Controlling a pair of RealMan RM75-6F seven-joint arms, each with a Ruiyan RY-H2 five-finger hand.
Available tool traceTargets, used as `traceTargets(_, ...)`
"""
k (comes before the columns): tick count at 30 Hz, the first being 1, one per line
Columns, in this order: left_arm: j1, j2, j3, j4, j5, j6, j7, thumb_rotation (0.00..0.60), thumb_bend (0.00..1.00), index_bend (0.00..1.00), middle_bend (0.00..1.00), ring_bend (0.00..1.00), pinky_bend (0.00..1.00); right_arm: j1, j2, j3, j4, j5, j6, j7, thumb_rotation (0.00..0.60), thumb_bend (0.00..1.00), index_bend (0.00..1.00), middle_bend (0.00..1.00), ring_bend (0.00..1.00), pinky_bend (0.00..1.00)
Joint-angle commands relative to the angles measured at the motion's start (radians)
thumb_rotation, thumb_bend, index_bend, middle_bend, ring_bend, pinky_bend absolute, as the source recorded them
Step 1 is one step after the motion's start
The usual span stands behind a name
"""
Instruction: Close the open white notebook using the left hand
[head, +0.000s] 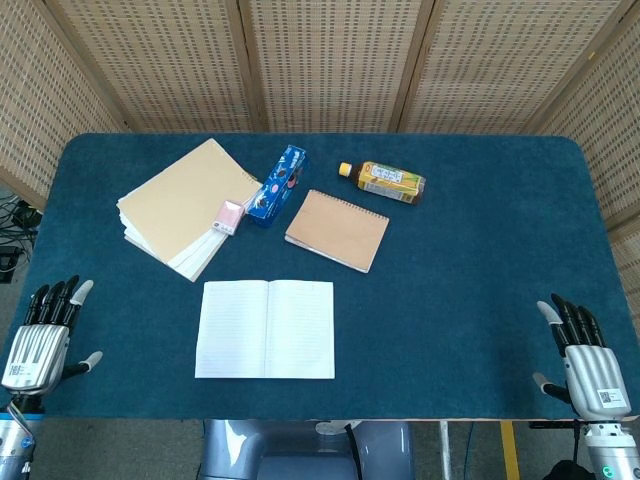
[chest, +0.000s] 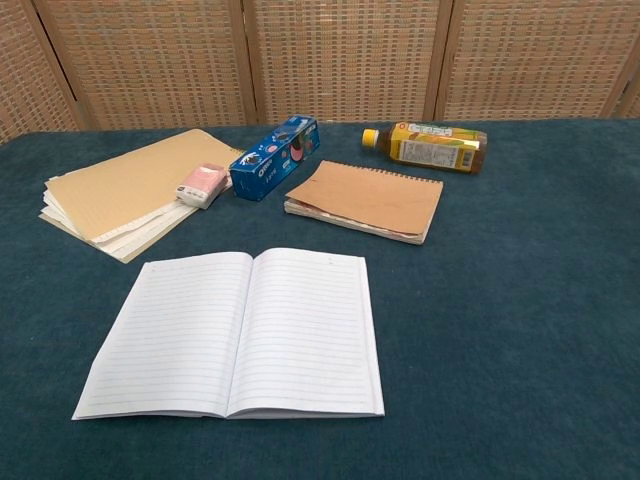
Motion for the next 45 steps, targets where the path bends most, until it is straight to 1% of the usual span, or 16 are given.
traceTargets(1, -0.001, -0.001, 0.003, 0.0, 0.004, -0.002, 0.003, 0.6, 0.1, 0.0, 0.0, 0.0, 0.0, 0.0, 0.0, 0.0, 0.001, 0.002, -0.001, 0.001, 0.6, 0.11, 0.0, 0.0, 0.0, 0.0)
traceTargets(8, -0.003, -0.005, 0.016, -0.007, 0.028, -0.003, 0.013, 0.6, 0.11, 0.0, 0.0, 0.0, 0.0, -0.001, 0.001, 0.0, 0.0, 0.002, -0.001, 0.006, 0.6, 0.11, 0.0, 0.0, 0.0, 0.0)
traceTargets(10, -0.007, -0.012, 0.029, -0.008, 0.052, -0.008, 0.014, 0.6, 0.14, 0.0, 0.0, 0.0, 0.0, 0.001, 0.0, -0.001, 0.001, 0.003, -0.006, 0.003, 0.6, 0.11, 0.0, 0.0, 0.0, 0.0)
traceTargets(12, -0.014, -0.023, 0.05, -0.011, 0.081, -0.024, 0.025, 0.6, 0.19, 0.0, 0.0, 0.0, 0.0, 0.002, 0.0, -0.002, 0.001, 0.005, -0.009, 0.003, 0.6, 0.11, 0.0, 0.0, 0.0, 0.0)
traceTargets(15, -0.02, -0.047, 0.068, -0.005, 0.107, -0.04, 0.051, 0.6, 0.23, 0.0, 0.0, 0.0, 0.0, 0.001, 0.002, 0.001, -0.001, 0.008, -0.007, 0.007, 0.6, 0.11, 0.0, 0.0, 0.0, 0.0)
traceTargets(18, -0.029, -0.072, 0.081, -0.003, 0.121, -0.065, 0.075, 0.6, 0.25, 0.0, 0.0, 0.0, 0.0, 0.001, 0.005, 0.003, -0.003, 0.015, -0.009, 0.014, 0.6, 0.11, 0.0, 0.0, 0.0, 0.0)
traceTargets(21, -0.04, -0.102, 0.089, -0.002, 0.129, -0.091, 0.094, 0.6, 0.25, 0.0, 0.0, 0.0, 0.0, 0.0, 0.008, 0.004, -0.004, 0.018, -0.01, 0.02, 0.6, 0.11, 0.0, 0.0, 0.0, 0.0)
traceTargets(26, -0.063, -0.151, 0.091, -0.002, 0.124, -0.145, 0.139, 0.6, 0.25, 0.0, 0.0, 0.0, 0.0, 0.0, 0.01, 0.003, -0.005, 0.019, -0.012, 0.025, 0.6, 0.11, 0.0, 0.0, 0.0, 0.0)
traceTargets(30, -0.086, -0.197, 0.093, 0.002, 0.115, -0.197, 0.194, 0.6, 0.3, 0.0, 0.0, 0.0, 0.0, 0.001, 0.013, 0.004, -0.006, 0.022, -0.014, 0.035, 0.6, 0.11, 0.0, 0.0, 0.0, 0.0)
traceTargets(35, -0.099, -0.25, 0.093, 0.01, 0.1, -0.233, 0.247, 0.6, 0.3, 0.0, 0.0, 0.0, 0.0, 0.001, 0.017, 0.007, -0.004, 0.027, -0.016, 0.05, 0.6, 0.11, 0.0, 0.0, 0.0, 0.0)
traceTargets(40, -0.116, -0.31, 0.073, 0.011, 0.055, -0.272, 0.315, 0.6, 0.3, 0.0, 0.0, 0.0, 0.0, 0.001, 0.019, 0.006, -0.004, 0.025, -0.017, 0.06, 0.6, 0.11, 0.0, 0.0, 0.0, 0.0)
traceTargets(45, -0.135, -0.346, 0.054, 0.001, 0.016, -0.299, 0.365, 0.6, 0.3, 0.0, 0.0, 0.0, 0.0, 0.002, 0.017, 0.006, -0.003, 0.024, -0.017, 0.063, 0.6, 0.11, 0.0, 0.0, 0.0, 0.0)
